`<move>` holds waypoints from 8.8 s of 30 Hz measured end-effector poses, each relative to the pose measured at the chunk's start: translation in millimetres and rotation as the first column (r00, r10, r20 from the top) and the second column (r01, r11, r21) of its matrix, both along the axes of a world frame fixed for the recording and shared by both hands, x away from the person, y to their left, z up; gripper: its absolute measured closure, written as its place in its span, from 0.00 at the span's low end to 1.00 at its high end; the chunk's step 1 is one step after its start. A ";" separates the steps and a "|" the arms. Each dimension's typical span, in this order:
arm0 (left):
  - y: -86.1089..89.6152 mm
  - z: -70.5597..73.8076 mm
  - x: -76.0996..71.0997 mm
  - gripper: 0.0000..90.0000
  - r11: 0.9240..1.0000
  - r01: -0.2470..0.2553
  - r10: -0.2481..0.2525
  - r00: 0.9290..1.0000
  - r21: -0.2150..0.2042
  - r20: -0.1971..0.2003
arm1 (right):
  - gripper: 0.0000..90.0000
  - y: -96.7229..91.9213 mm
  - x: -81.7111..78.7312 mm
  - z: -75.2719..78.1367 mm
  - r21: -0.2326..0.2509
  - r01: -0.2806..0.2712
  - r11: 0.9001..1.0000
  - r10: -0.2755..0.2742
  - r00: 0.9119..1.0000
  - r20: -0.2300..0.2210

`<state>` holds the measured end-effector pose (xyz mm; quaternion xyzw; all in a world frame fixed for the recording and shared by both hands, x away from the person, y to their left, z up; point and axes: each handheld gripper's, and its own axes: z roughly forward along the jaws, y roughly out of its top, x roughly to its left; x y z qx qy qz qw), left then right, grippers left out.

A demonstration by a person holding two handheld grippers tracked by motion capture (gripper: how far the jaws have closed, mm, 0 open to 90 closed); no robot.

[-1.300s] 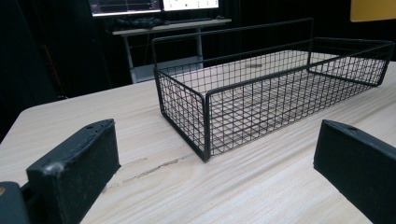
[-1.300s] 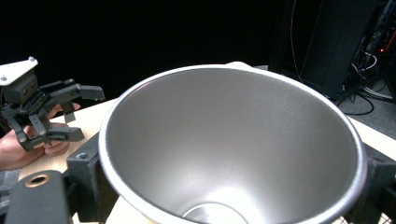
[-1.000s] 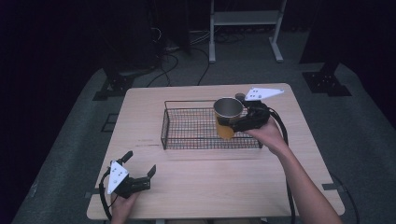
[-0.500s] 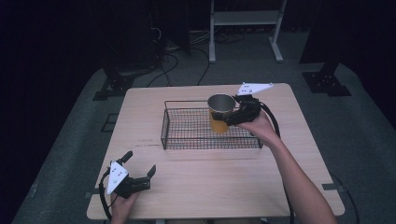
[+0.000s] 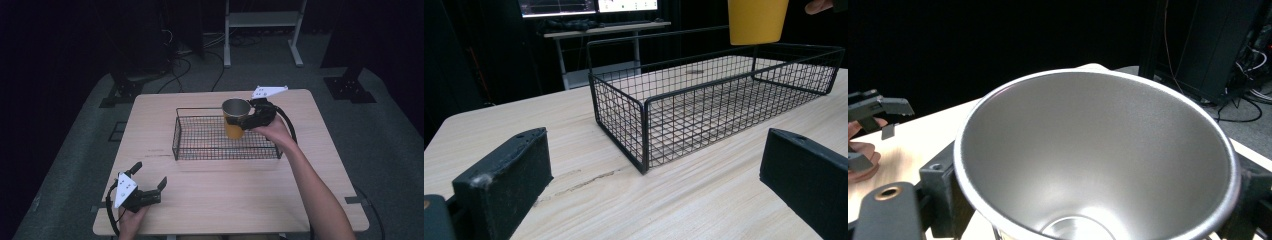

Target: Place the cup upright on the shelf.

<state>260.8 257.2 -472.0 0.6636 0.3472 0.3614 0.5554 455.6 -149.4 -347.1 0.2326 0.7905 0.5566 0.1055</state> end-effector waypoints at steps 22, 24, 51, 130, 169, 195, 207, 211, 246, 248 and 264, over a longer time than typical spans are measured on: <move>0.1 0.0 -0.2 0.00 1.000 0.000 0.000 1.000 -0.002 0.001 | 0.13 8.8 26.4 -39.9 -0.033 -0.057 0.998 0.056 0.997 -0.054; 0.1 0.0 -0.3 0.00 1.000 0.001 -0.001 1.000 -0.001 0.001 | 0.13 9.3 28.1 -42.3 -0.033 -0.054 0.998 0.053 0.997 -0.053; 0.0 0.0 -0.2 0.00 1.000 0.002 -0.002 1.000 -0.001 0.001 | 0.13 24.7 40.3 -69.0 -0.071 -0.044 0.997 0.040 0.997 -0.061; -1.0 0.2 1.4 0.00 1.000 -0.005 0.005 1.000 0.006 -0.006 | 0.00 10.9 31.9 -45.5 -0.067 0.002 0.998 -0.001 1.000 0.013; -1.0 0.0 -0.3 0.00 1.000 -0.001 0.001 1.000 0.009 -0.001 | 0.00 -25.5 0.1 -8.3 -0.028 -0.003 1.000 0.004 0.999 0.050; -1.4 0.0 -0.2 0.00 1.000 -0.001 0.001 1.000 0.013 0.000 | 0.00 -59.4 -24.2 -14.6 -0.022 0.015 1.000 -0.015 1.000 0.001; -1.6 0.0 -0.2 0.00 1.000 -0.001 0.001 1.000 0.014 0.000 | 0.00 -69.6 -37.7 -19.4 -0.029 0.019 0.999 -0.019 1.000 -0.004; -1.6 0.0 -0.3 0.00 1.000 -0.001 0.001 1.000 0.014 0.000 | 0.00 -73.1 -42.1 -21.8 -0.048 0.020 0.999 -0.020 1.000 -0.008; -2.3 0.0 -0.6 0.00 1.000 -0.006 0.006 1.000 0.018 0.001 | 0.00 -109.3 -83.7 -43.1 -0.040 0.057 0.998 -0.057 0.998 -0.009; -2.3 0.0 -0.7 0.00 1.000 -0.007 0.007 1.000 0.018 0.001 | 0.00 -110.2 -85.2 -44.2 -0.046 0.056 0.997 -0.057 0.998 -0.018; -2.7 -0.1 -0.8 0.00 1.000 -0.008 0.008 1.000 0.021 0.001 | 0.00 -124.0 -98.3 -60.3 -0.042 0.082 0.996 -0.083 0.996 -0.035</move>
